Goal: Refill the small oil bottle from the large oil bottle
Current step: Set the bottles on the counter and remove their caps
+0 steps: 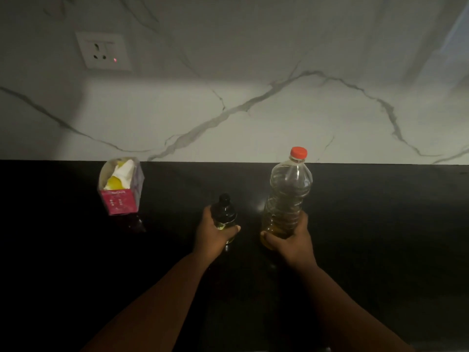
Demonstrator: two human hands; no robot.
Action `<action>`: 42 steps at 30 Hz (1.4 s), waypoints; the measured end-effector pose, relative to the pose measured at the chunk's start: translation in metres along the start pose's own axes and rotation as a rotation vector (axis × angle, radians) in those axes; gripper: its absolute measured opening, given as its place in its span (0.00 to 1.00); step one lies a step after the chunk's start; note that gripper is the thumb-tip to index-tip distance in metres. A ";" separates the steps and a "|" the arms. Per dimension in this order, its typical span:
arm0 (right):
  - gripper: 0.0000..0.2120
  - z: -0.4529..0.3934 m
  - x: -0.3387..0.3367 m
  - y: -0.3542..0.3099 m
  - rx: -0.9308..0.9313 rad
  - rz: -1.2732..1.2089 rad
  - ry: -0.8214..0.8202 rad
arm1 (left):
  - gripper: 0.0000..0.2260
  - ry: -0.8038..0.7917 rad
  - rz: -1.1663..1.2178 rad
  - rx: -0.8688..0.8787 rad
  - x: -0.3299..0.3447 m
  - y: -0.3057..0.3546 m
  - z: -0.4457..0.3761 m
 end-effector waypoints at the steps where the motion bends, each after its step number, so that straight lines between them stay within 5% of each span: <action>1: 0.45 -0.001 0.000 0.001 0.002 0.001 -0.001 | 0.31 -0.003 -0.003 0.001 0.002 0.000 0.000; 10: 0.48 0.006 0.000 -0.001 -0.039 0.018 -0.021 | 0.34 -0.007 0.018 -0.005 0.009 -0.007 0.004; 14: 0.54 0.022 -0.025 -0.031 -0.126 0.103 0.137 | 0.53 -0.052 -0.035 -0.010 0.005 -0.007 0.007; 19: 0.34 0.056 -0.051 -0.142 -0.596 0.449 0.487 | 0.58 -0.060 -0.016 -0.002 -0.011 0.013 0.005; 23: 0.16 0.068 0.009 -0.212 -0.892 0.523 0.206 | 0.53 -0.069 -0.038 0.000 -0.013 0.027 0.002; 26: 0.14 0.050 0.068 -0.204 -0.783 0.608 -0.145 | 0.35 -0.100 -0.080 0.031 -0.009 0.032 0.001; 29: 0.20 0.024 0.093 -0.167 -0.513 0.651 -0.252 | 0.15 -0.144 -0.119 0.018 -0.005 0.027 0.003; 33: 0.21 -0.005 0.100 -0.140 -0.296 0.671 -0.278 | 0.18 -0.182 -0.016 0.012 -0.003 0.022 0.005; 37: 0.10 -0.016 0.103 -0.138 -0.272 0.680 -0.273 | 0.19 -0.168 0.013 0.016 -0.006 0.022 0.000; 42: 0.11 -0.018 0.088 -0.141 -0.188 0.524 -0.189 | 0.22 -0.213 0.039 0.009 -0.005 0.024 -0.002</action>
Point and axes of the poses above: each hand's wrist, its own z-axis away from the middle knuckle, its own x-axis out of the palm, y = z × x, the point moved 9 cm from there along -z, towards the middle knuckle, and after that the axes turned 1 degree about -x, right-handed, at the moved point
